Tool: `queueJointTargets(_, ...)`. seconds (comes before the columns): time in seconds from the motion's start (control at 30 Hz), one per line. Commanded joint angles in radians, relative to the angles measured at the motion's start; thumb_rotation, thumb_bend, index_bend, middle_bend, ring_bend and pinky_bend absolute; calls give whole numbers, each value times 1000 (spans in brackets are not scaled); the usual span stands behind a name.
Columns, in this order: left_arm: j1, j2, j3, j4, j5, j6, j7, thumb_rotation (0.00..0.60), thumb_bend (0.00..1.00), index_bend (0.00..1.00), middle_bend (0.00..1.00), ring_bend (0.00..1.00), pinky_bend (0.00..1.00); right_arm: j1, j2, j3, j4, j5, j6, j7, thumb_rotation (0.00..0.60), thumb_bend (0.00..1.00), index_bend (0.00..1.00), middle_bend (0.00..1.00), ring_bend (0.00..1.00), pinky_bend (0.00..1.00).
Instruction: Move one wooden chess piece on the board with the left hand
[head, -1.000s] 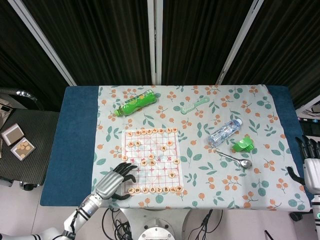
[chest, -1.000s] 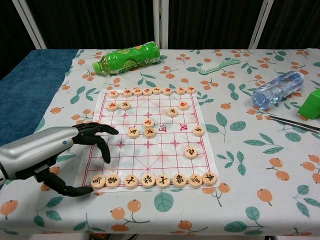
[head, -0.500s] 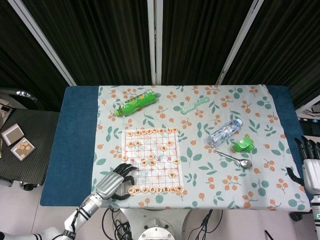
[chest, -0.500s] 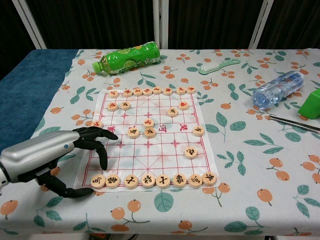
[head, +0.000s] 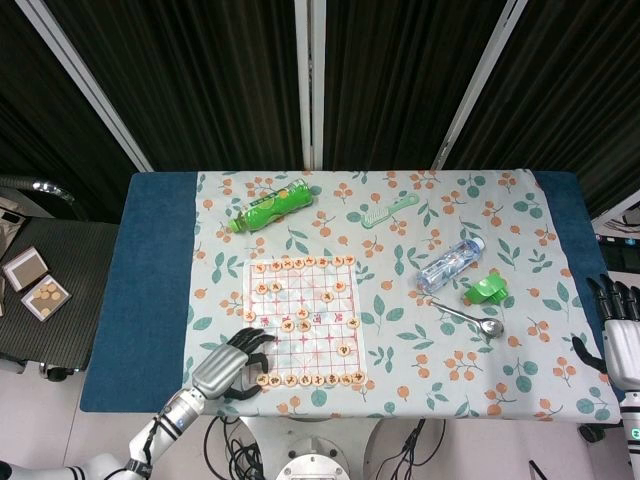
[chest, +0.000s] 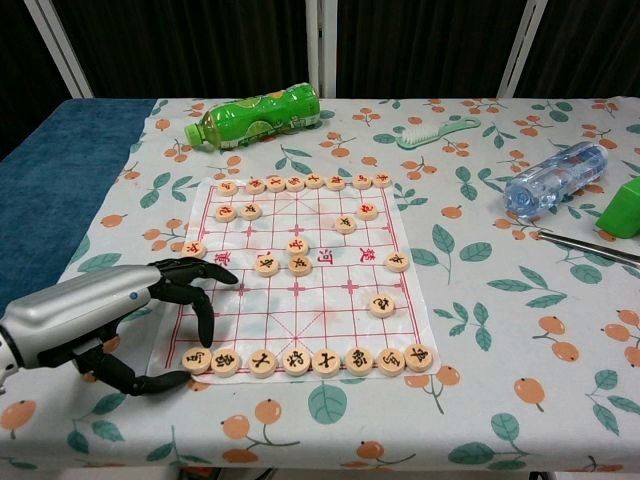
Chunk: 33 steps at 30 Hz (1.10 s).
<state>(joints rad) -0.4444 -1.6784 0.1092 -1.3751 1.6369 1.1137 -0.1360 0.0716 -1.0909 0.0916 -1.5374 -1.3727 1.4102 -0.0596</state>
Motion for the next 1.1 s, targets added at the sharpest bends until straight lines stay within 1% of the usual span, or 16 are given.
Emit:
queueJointTargets(0.03,1,-2,1,3,0,3,-2,600,291,462,91,0,0,0,1,0,-1,1,-1,0,600,206,0,0,0,0)
queueJointTargets(0.37,-5,-1,3,3,-6,-5,0,600,291,464,91,0,0,1,1,-1,1,5,-9,2,600,206,0,0,0,0)
queueJointTargets(0.73,-5,5,6,-3,-6,1,-7,600,309,540,94,0,0,1,1,1,4,1,-2,8,600,207,0,0,0,0)
queueJointTargets(1.1,3,52,-2,-47,-2,40,-9,600,310,543,99,0,0,3,3,2,-5,-1,-2,3,600,208,0,0,0,0)
